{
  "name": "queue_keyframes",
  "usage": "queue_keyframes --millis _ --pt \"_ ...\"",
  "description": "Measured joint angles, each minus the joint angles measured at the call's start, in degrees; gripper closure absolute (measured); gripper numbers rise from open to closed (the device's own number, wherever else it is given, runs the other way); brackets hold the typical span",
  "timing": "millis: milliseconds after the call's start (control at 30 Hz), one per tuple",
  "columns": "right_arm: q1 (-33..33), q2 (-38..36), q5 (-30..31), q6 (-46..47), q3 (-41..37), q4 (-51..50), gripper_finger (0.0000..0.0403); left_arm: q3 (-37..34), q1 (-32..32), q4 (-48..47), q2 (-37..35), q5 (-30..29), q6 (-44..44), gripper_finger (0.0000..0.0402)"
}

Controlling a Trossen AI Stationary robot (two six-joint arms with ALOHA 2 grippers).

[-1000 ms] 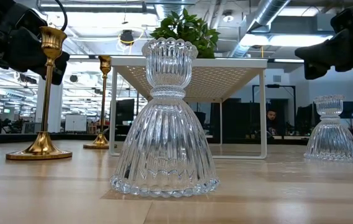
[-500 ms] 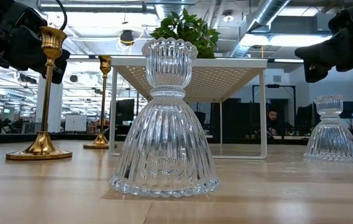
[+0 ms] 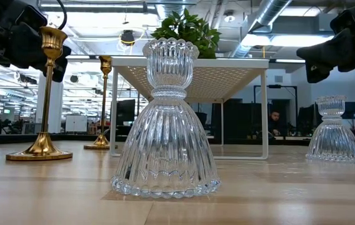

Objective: Pick & Place candle stick holders
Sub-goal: Put the top gold candle holder on the shelf

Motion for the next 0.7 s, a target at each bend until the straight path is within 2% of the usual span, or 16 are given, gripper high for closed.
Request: queue_keyframes --millis 167,367,500,700 --pt "-0.02 -0.01 0.00 -3.70 0.02 -0.02 0.0403 0.00 0.00 1.13 0.00 0.00 -0.03 0.0394" --pt "-0.02 -0.01 0.00 -4.06 0.01 -0.01 0.0403 0.01 0.00 3.27 0.00 -0.77 4.86 0.0394" --pt "-0.02 0.00 0.00 -4.06 0.01 -0.02 0.0403 0.00 0.02 3.58 0.00 -3.62 4.62 0.0394" --pt "-0.02 0.00 0.02 -4.01 0.01 -0.06 0.0403 0.00 0.01 3.55 1.82 -3.89 4.61 0.0394"
